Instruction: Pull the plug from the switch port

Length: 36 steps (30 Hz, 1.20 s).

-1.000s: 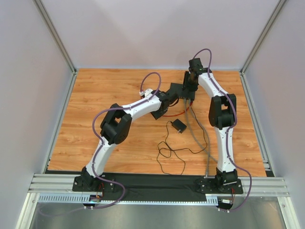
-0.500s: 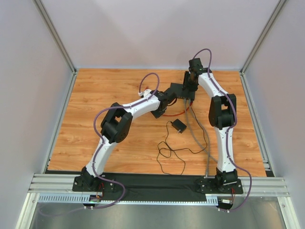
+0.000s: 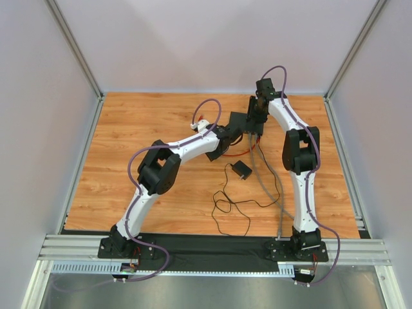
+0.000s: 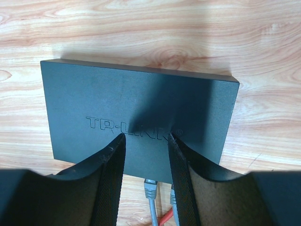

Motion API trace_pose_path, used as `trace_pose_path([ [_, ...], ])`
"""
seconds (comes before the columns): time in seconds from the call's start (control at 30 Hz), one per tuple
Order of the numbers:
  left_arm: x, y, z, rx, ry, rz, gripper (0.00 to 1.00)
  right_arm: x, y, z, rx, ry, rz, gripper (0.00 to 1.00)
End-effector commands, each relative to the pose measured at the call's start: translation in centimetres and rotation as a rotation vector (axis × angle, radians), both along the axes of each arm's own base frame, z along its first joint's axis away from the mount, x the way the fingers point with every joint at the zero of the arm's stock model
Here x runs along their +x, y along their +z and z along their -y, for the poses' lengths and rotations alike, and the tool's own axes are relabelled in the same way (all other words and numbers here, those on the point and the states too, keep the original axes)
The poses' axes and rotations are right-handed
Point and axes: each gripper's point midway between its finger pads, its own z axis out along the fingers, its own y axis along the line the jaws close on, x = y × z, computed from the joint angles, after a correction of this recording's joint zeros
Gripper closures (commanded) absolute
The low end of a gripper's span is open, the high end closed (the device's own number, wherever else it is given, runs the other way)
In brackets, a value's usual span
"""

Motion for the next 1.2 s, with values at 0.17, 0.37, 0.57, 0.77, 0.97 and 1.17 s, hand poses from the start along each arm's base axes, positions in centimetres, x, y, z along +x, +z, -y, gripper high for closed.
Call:
trace_pose_path([
  [0.17, 0.8, 3.7, 0.3, -0.003, -0.015, 0.082, 0.57, -3.0, -5.5, 1.4, -0.047, -0.004, -0.168, 0.56],
  [0.37, 1.1, 4.3, 1.0, -0.031, -0.045, 0.099, 0.56, -3.1, -5.6, 1.4, -0.048, -0.003, -0.171, 0.56],
  [0.57, 1.2, 2.3, 2.3, -0.054, -0.041, 0.016, 0.55, -3.2, -5.5, 1.4, -0.049, -0.005, -0.171, 0.56],
  [0.77, 1.0, 0.7, 2.1, -0.061, -0.029, -0.035, 0.56, -3.1, -5.5, 1.5, -0.048, -0.006, -0.168, 0.56],
  [0.97, 0.5, 0.0, 1.3, -0.032, -0.019, -0.071, 0.57, -3.0, -5.4, 1.4, -0.048, -0.005, -0.166, 0.56],
  [1.17, 0.6, -1.8, 1.1, -0.016, -0.025, -0.099, 0.63, -3.1, -5.5, 1.4, -0.048, -0.003, -0.168, 0.56],
])
